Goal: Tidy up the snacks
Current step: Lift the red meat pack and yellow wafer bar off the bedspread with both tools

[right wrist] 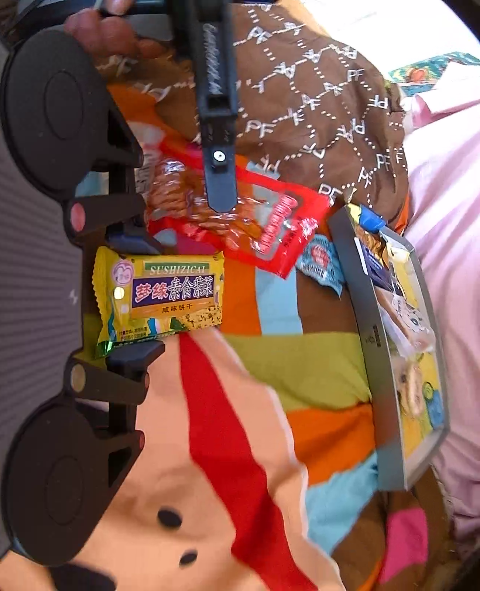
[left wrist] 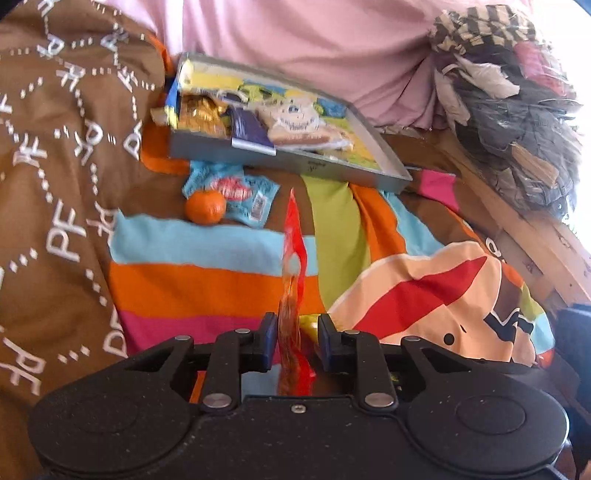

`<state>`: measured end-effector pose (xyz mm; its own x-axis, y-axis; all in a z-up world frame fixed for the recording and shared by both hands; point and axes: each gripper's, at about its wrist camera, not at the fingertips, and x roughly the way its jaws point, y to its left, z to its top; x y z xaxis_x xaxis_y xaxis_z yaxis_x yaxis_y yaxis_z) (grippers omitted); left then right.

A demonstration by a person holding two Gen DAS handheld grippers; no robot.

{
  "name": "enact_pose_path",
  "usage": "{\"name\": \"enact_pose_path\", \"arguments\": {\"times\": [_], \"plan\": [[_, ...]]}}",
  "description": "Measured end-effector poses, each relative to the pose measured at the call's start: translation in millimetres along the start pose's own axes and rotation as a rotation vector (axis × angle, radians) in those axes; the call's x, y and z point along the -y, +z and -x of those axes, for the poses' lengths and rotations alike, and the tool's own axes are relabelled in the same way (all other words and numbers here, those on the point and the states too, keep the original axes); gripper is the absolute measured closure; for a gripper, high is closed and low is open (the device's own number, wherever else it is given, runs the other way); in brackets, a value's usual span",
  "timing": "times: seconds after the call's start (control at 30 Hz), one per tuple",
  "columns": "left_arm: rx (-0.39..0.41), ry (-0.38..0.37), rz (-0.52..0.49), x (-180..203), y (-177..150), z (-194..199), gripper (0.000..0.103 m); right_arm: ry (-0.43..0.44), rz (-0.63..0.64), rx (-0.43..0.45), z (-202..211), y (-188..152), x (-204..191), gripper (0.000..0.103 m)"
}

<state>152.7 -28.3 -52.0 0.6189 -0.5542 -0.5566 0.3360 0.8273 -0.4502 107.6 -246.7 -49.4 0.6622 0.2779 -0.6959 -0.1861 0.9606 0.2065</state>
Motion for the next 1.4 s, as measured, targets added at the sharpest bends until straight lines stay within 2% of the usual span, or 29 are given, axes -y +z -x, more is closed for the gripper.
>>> {"name": "enact_pose_path", "arguments": {"times": [0.17, 0.57, 0.7, 0.8, 0.87, 0.9, 0.93, 1.0, 1.17, 1.4], "plan": [[-0.024, 0.018, -0.006, 0.1, -4.0, -16.6, 0.079, -0.028, 0.0, 0.021, 8.8, -14.8, 1.3, 0.049], [-0.083, 0.043, 0.025, -10.3, -5.0, -40.9, 0.074, -0.043, -0.002, 0.021, 6.5, -15.0, -2.3, 0.045], [-0.09, 0.051, 0.018, -8.2, -4.6, -39.9, 0.073, -0.04, 0.0, 0.018, 3.8, -13.1, -3.4, 0.038], [-0.092, 0.059, 0.015, -6.3, -3.4, -37.4, 0.075, -0.045, 0.013, 0.014, 0.7, -11.1, -6.0, 0.036], [-0.086, 0.063, 0.01, -4.1, -2.2, -34.3, 0.08, -0.06, 0.025, 0.017, 0.2, -11.6, -8.4, 0.038], [-0.079, 0.062, 0.003, -2.4, -1.3, -31.8, 0.082, -0.072, 0.033, 0.02, 0.5, -12.4, -9.9, 0.042], [-0.073, 0.062, -0.01, 0.1, -0.2, -29.1, 0.084, -0.081, 0.039, 0.025, 1.2, -13.3, -11.1, 0.047], [-0.066, 0.073, -0.06, 8.4, 1.6, -23.4, 0.086, -0.087, 0.051, 0.032, 2.9, -15.0, -13.1, 0.049], [-0.067, 0.121, -0.169, 22.1, 2.3, -7.2, 0.086, -0.083, 0.066, 0.033, 6.0, -16.9, -16.0, 0.049], [-0.131, 0.215, -0.26, 31.3, 8.2, 13.1, 0.087, -0.063, 0.085, 0.028, 8.7, -18.9, -22.2, 0.049]]}}
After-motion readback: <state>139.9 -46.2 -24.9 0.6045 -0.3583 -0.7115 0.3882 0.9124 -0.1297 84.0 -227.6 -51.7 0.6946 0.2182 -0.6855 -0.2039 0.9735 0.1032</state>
